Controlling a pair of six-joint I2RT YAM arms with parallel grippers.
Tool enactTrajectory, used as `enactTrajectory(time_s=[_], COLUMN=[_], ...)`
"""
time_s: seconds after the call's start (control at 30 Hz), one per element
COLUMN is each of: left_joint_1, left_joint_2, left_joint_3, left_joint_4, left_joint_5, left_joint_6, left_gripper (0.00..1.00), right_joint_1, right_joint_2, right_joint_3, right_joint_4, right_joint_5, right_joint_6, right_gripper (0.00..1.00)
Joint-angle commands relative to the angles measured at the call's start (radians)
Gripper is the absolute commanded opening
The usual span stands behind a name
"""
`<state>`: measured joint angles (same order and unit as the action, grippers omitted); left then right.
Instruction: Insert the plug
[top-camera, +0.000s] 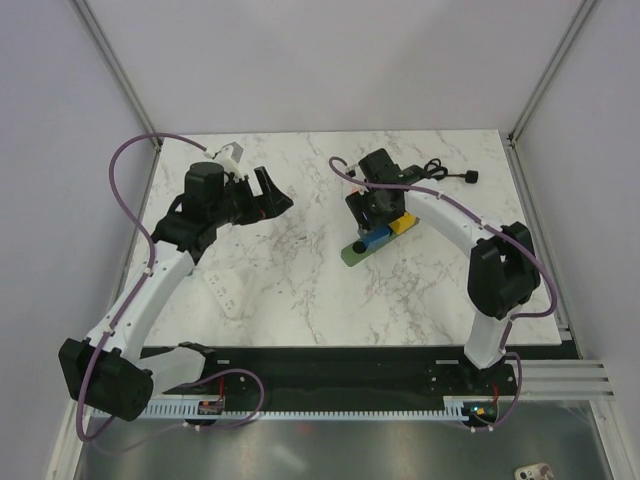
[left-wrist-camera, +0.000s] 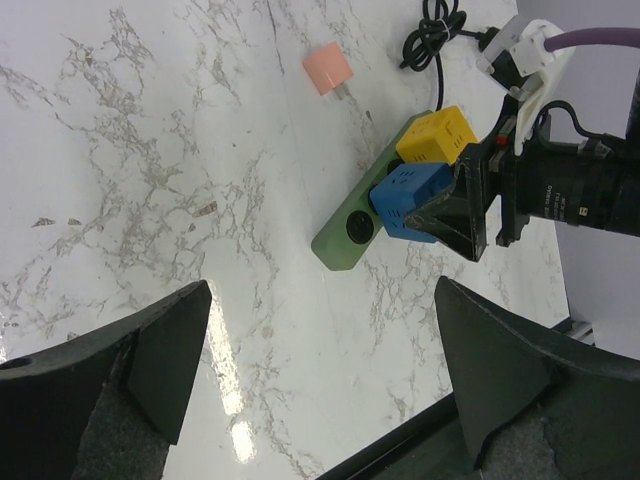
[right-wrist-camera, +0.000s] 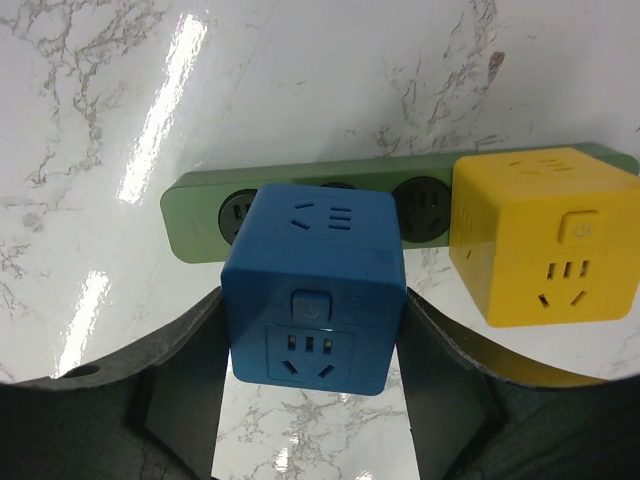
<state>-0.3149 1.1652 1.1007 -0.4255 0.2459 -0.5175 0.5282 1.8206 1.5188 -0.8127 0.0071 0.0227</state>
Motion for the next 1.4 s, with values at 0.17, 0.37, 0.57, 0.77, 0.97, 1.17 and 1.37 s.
enactTrajectory(time_s=[0.17,0.37,0.57,0.77,0.97,1.17,1.37], left_joint_1=[0.007,0.01,0.01,0.014,0.017,0.019,0.022], left_joint_2=[-0.013,-0.022,-0.012,-0.013,-0.015,-0.01,-0.009], left_joint_3=[0.001,-0.004,-0.004,-0.004,-0.004,-0.005,-0.005], left_joint_4=[0.013,0.014,0.016,0.016,0.017,0.018,0.019], left_joint_5=[-0.01,-0.028,-0.017,-0.017,-0.017,-0.013,-0.011], left_joint_6=[0.036,0.039,0.037,0.036,0.036,0.034,0.033], left_gripper=[1.0,1.0,1.0,1.0,1.0,1.0,1.0], right_joint_1=[-0.014,-0.06,-0.073,-0.074,-0.089,-0.089,-0.089], right_joint_2=[0.054,0.066,0.109,0.143,0.17,0.175,0.115], right_joint_3=[0.11,0.092,0.115,0.142,0.133,0.132,0.136], right_joint_4=[-0.085,-0.088,-0.086,-0.091,-0.092,-0.1,-0.103], right_joint_5=[-0.001,-0.093,-0.15,-0.154,-0.191,-0.228,-0.22], right_joint_6=[-0.084,-0.106,-0.128,-0.142,-0.155,-0.179,-0.175], right_gripper=[0.0,0.0,0.0,0.0,0.0,0.0,0.0])
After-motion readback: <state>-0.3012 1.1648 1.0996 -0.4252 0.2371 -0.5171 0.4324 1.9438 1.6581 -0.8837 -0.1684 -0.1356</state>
